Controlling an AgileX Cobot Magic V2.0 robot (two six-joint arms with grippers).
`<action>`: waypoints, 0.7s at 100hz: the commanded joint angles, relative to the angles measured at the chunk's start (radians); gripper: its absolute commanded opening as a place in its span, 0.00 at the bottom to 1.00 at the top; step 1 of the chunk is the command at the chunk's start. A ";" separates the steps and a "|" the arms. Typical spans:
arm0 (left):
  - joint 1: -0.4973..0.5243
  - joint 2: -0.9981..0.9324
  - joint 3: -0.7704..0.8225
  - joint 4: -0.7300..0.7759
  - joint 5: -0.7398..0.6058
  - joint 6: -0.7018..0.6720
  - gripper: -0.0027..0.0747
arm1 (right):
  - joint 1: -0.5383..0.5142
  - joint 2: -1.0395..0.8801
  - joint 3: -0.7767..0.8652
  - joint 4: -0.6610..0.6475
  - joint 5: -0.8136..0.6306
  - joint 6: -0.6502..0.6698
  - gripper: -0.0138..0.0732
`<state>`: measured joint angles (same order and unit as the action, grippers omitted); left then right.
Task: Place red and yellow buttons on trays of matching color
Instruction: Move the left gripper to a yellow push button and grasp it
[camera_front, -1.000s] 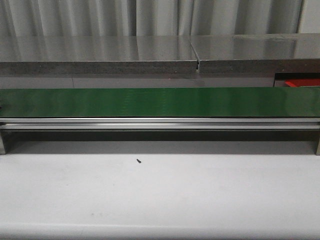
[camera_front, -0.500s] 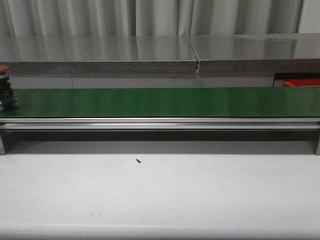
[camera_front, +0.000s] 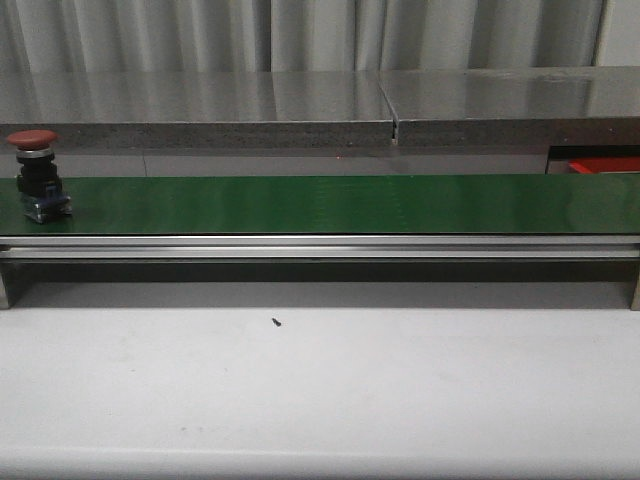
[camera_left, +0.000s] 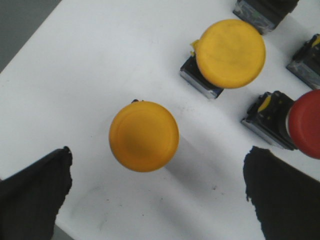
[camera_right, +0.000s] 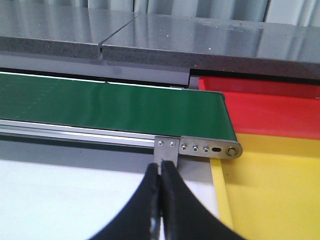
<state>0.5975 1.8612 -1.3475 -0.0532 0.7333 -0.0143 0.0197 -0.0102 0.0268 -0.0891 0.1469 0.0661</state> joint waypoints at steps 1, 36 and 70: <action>0.004 -0.038 -0.031 0.004 -0.069 -0.012 0.89 | 0.000 -0.017 0.000 -0.001 -0.077 -0.004 0.08; 0.005 0.010 -0.031 0.007 -0.114 -0.012 0.89 | 0.000 -0.017 0.000 -0.001 -0.077 -0.004 0.08; 0.005 0.012 -0.031 0.007 -0.127 -0.012 0.65 | 0.000 -0.017 0.000 -0.001 -0.077 -0.004 0.08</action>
<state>0.5996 1.9261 -1.3475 -0.0451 0.6489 -0.0143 0.0197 -0.0102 0.0268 -0.0891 0.1469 0.0661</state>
